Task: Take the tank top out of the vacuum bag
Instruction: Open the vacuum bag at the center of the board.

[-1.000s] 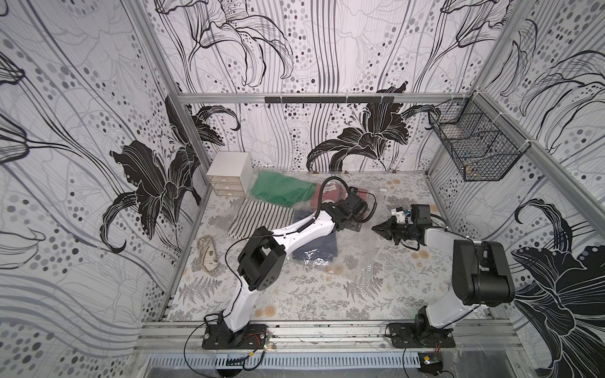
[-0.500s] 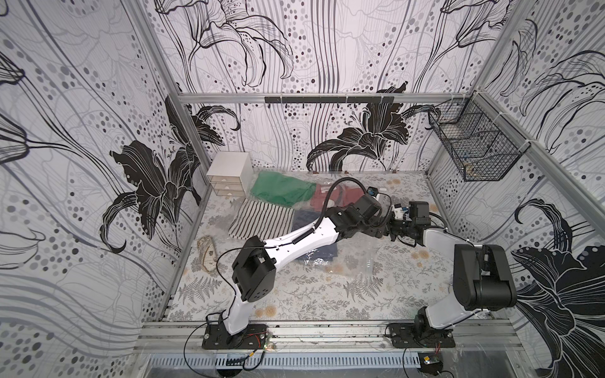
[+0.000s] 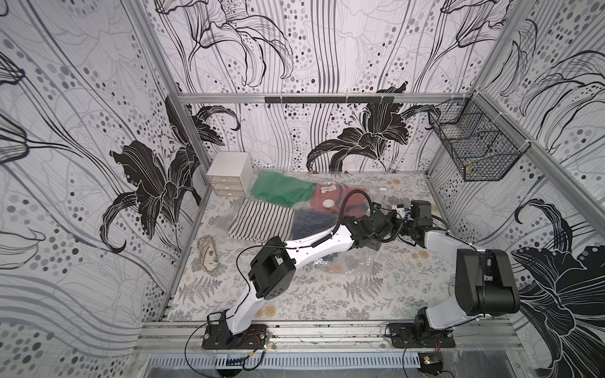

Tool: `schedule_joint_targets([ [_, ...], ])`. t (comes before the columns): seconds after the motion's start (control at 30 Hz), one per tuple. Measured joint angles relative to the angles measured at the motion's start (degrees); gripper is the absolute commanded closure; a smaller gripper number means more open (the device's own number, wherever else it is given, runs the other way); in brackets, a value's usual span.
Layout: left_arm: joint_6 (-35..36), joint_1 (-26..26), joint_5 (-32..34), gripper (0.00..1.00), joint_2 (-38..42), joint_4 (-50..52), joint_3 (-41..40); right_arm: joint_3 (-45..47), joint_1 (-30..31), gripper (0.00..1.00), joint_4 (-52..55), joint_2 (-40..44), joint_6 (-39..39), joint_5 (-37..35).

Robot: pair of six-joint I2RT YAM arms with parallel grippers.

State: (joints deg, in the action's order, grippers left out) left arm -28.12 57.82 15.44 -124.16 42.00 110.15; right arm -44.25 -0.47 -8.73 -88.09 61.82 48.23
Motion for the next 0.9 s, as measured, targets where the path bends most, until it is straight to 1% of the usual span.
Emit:
schedule_joint_targets([
  [0.13,0.35,0.02,3.04,0.24,-2.69,0.37,1.6,1.22,0.85,1.0,-0.98,0.79,1.79,-0.24],
  [0.23,0.94,0.2,4.28,0.3,-4.35,0.63,3.17,1.9,1.97,1.0,-1.42,2.08,3.15,-0.66],
  [0.3,1.38,0.37,4.98,0.41,-5.6,1.42,5.27,1.9,2.73,1.0,-1.57,2.99,3.52,-1.11],
  [0.37,1.81,0.44,5.92,0.61,-6.27,2.16,6.64,1.9,2.86,1.0,-1.6,4.0,3.58,-1.4],
  [0.47,2.01,0.44,7.65,0.87,-6.38,2.34,7.02,1.9,3.04,1.0,-1.57,4.94,3.56,-1.62],
  [0.5,2.21,0.44,8.2,0.92,-6.38,2.4,6.99,1.9,3.08,1.0,-1.57,5.07,3.56,-1.79],
  [0.57,2.25,0.44,9.16,0.99,-6.38,2.45,6.78,1.9,3.17,1.0,-1.03,5.25,3.43,-2.12],
  [0.63,2.38,0.68,10.1,1.0,-6.38,2.6,6.43,1.77,3.41,0.99,0.44,5.64,2.73,-2.75],
  [0.67,2.4,0.74,10.64,1.0,-6.38,2.73,6.25,1.33,3.5,0.88,2.4,6.03,1.68,-3.28],
  [0.73,2.45,1.16,12.07,1.0,-6.34,2.89,5.79,-0.39,3.58,0.7,7.52,6.84,-1.01,-4.72],
  [0.77,2.43,1.25,12.81,1.0,-6.12,2.93,5.31,-1.51,3.56,0.63,10.03,7.41,-2.54,-5.88],
  [0.83,2.43,1.14,14.03,1.0,-5.31,2.99,3.74,-2.99,3.52,0.51,13.99,9.64,-5.49,-8.52],
  [0.9,2.4,0.87,14.86,1.0,-4.07,2.91,1.99,-3.48,3.48,0.44,16.87,13.22,-8.17,-11.13],
])
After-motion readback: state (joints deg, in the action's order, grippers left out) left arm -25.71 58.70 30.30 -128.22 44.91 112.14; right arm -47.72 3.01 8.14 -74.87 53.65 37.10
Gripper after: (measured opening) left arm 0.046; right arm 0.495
